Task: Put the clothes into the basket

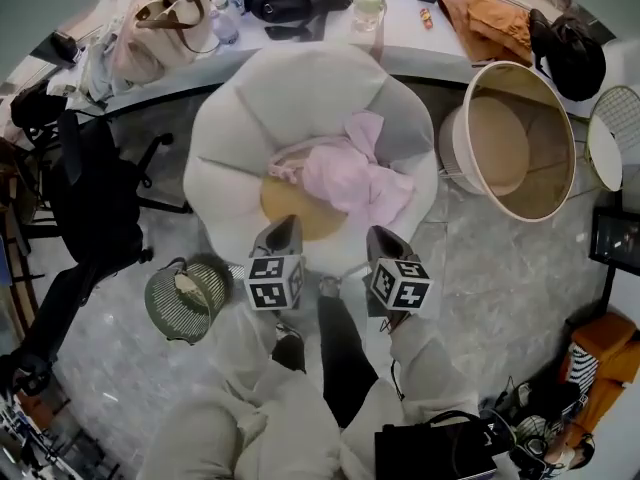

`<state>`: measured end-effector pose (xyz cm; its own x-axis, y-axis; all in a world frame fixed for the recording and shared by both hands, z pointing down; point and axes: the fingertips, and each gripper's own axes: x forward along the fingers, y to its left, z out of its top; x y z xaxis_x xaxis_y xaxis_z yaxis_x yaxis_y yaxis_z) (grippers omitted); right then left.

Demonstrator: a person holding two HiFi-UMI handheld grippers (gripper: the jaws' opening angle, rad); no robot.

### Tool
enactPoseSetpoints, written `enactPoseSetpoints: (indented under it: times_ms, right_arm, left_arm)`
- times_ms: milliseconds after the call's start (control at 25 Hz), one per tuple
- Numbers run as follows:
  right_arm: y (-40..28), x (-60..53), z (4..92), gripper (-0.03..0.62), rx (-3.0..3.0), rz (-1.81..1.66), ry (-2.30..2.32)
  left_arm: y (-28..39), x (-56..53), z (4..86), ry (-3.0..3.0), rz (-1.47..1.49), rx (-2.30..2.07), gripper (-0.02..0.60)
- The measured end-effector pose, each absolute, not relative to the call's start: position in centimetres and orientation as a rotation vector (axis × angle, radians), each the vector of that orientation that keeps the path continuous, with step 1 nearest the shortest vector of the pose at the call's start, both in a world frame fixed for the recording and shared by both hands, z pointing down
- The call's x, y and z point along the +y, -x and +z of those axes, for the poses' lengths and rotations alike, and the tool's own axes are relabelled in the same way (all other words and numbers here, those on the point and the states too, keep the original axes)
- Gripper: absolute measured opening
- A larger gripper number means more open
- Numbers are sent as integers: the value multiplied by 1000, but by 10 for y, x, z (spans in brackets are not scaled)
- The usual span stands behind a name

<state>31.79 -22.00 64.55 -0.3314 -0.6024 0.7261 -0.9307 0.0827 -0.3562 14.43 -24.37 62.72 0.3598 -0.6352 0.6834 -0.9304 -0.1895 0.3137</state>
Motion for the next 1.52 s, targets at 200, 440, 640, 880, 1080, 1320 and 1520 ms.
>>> enactPoseSetpoints:
  times_ms: [200, 440, 640, 880, 1080, 1320, 1520]
  right_arm:
    - [-334, -228, 723, 38, -1917, 1223, -1545]
    - [-339, -244, 786, 37, -1913, 1234, -1544]
    - [-353, -252, 830, 37, -1895, 1237, -1582]
    - [-366, -276, 871, 38, -1863, 1258, -1632]
    - [-363, -293, 890, 40, -1888, 1195, -1577]
    - [-364, -298, 917, 80, -1857, 1147, -1550]
    - [-370, -299, 939, 140, -1832, 1135, -1532]
  left_arm:
    - [-170, -253, 699, -1901, 577, -1317, 3]
    - [-193, -266, 771, -1872, 581, -1299, 3]
    - [-211, -272, 812, -1896, 614, -1252, 3]
    - [-236, -303, 844, -1926, 628, -1234, 3]
    - [-249, -318, 863, -1933, 632, -1230, 3]
    - [-254, -315, 875, -1934, 627, -1211, 3]
    - [-255, -307, 882, -1942, 672, -1190, 3]
